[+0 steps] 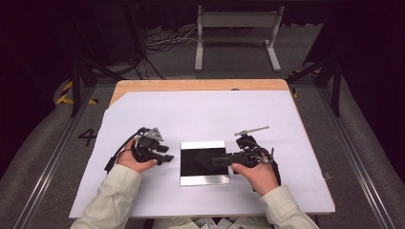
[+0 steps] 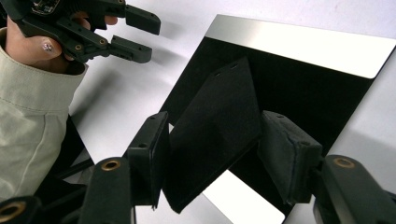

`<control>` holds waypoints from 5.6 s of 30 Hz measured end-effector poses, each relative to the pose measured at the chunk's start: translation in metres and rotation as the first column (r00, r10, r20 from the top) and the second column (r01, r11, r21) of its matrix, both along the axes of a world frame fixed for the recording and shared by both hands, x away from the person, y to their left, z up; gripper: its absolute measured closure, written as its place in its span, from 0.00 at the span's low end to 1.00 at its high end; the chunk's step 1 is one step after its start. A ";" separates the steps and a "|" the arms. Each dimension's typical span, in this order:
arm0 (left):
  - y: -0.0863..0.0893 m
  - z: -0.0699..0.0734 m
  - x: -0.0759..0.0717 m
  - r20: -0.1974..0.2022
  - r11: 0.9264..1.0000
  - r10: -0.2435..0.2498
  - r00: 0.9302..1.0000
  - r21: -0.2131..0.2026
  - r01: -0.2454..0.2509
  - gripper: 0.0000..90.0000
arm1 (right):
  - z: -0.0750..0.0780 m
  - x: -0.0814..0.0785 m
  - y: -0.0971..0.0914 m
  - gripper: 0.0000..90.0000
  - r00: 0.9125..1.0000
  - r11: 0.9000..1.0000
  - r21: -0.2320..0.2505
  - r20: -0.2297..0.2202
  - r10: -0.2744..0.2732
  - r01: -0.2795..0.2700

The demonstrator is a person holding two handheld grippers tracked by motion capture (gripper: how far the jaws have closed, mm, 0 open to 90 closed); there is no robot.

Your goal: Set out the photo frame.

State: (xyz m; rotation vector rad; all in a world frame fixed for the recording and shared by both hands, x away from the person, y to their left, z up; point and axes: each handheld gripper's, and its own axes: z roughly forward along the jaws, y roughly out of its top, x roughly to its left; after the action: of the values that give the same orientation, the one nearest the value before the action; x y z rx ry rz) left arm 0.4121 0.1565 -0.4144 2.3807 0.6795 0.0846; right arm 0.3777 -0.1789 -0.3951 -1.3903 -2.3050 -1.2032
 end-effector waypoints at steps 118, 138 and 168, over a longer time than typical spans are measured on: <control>0.007 0.001 -0.002 0.001 1.000 0.025 1.000 -0.009 -0.025 0.58 | 0.024 -0.018 -0.041 0.96 0.899 0.947 -0.130 0.301 0.320 -0.293; 0.007 0.000 -0.002 0.003 1.000 0.021 1.000 -0.006 -0.021 0.58 | 0.020 -0.021 -0.042 0.95 0.876 0.882 -0.303 0.214 0.432 -0.361; 0.005 -0.001 -0.002 -0.004 1.000 0.022 1.000 0.001 -0.022 0.57 | 0.002 -0.022 -0.037 0.95 0.878 0.810 -0.417 0.055 0.476 -0.413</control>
State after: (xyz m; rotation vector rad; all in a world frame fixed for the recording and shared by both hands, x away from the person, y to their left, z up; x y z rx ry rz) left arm 0.4105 0.1614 -0.4150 2.3752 0.7074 0.0899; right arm 0.3559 -0.2161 -0.3927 -0.7692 -2.8854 -0.7501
